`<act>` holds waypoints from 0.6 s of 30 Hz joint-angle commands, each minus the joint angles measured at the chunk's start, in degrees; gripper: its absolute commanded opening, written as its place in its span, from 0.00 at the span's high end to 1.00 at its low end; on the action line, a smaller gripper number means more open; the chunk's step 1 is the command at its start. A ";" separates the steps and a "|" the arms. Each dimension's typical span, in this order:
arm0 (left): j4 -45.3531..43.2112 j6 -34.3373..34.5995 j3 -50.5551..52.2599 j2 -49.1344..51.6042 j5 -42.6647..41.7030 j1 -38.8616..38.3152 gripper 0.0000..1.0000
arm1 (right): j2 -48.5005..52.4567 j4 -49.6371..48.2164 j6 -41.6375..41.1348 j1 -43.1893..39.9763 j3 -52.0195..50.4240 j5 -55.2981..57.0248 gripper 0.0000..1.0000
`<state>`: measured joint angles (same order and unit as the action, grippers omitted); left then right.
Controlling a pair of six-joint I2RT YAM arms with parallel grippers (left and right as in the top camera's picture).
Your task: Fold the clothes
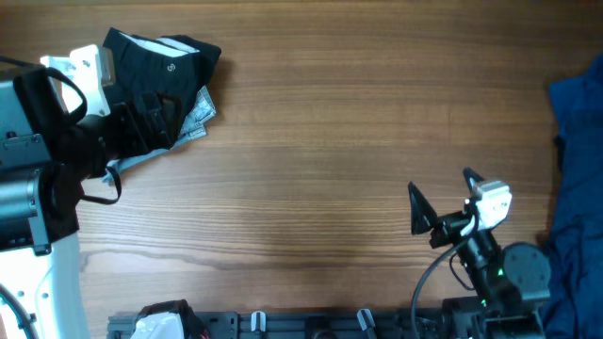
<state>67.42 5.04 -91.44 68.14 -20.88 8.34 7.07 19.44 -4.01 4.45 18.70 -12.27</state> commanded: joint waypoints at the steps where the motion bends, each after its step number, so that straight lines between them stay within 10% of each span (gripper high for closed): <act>1: -0.07 0.37 0.26 -0.33 -0.48 -0.24 0.00 | -6.80 -2.75 -2.03 0.13 -5.92 2.23 0.00; 18: -0.07 0.37 0.26 -0.33 -0.48 -0.24 0.00 | -6.64 -13.68 -2.14 0.13 -15.61 2.01 0.00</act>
<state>67.48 5.06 -91.44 68.14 -20.88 8.34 1.10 6.13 -5.37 4.45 2.92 -11.29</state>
